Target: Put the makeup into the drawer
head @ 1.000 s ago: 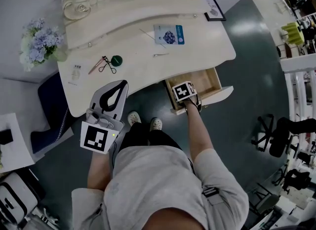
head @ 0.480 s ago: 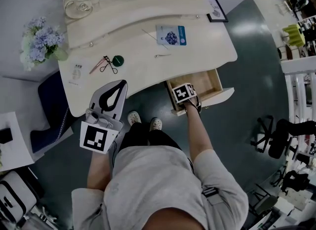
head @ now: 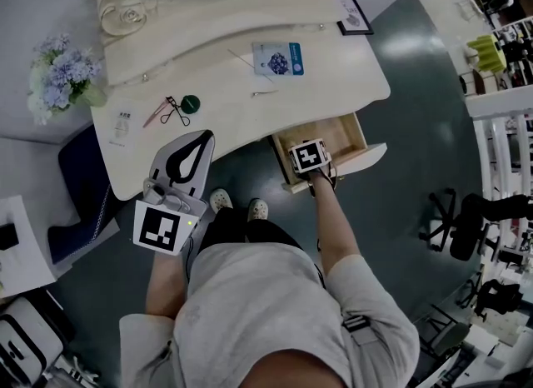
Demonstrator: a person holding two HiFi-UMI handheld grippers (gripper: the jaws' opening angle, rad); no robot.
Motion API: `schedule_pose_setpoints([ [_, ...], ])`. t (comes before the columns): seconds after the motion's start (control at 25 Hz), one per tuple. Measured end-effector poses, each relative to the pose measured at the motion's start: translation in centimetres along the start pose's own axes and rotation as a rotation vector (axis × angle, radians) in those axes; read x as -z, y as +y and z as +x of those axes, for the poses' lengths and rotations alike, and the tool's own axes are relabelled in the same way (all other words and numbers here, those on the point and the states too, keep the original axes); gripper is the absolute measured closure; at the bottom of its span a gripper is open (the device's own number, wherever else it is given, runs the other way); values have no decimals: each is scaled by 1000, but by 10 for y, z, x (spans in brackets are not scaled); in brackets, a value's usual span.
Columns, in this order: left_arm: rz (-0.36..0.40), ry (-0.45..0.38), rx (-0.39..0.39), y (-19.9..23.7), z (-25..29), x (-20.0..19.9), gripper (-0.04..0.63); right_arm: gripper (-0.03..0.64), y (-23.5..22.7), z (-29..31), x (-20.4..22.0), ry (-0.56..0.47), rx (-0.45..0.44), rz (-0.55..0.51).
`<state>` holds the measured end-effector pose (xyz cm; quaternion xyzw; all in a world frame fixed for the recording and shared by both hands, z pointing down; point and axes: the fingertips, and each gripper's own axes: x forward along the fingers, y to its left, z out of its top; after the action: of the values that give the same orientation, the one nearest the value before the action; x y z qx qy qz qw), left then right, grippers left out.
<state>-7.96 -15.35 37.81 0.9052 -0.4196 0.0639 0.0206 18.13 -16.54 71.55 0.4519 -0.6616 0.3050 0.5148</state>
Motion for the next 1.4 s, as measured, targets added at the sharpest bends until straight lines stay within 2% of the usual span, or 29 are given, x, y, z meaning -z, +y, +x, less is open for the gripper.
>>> schedule_pose_setpoints([
  [0.16, 4, -10, 10, -5, 3, -4, 583, 562, -7, -10, -3, -53, 24, 11],
  [0.24, 7, -15, 15, -8, 4, -5, 583, 587, -10, -19, -5, -78, 36, 11],
  [0.56, 12, -27, 28, -21, 7, -11, 583, 597, -10, -42, -9, -188, 9, 51],
  [0.8, 19, -36, 31, -30, 9, -16, 583, 597, -6, -59, -15, -301, -42, 119],
  [1.04, 23, -44, 26, -36, 11, -21, 583, 596, -2, -84, -26, -444, -69, 161],
  [1.24, 23, -50, 19, -39, 12, -23, 583, 596, 3, -117, -46, -595, -76, 146],
  [1.4, 25, -58, 10, -42, 11, -26, 583, 596, 13, -151, -66, -730, -116, 126],
])
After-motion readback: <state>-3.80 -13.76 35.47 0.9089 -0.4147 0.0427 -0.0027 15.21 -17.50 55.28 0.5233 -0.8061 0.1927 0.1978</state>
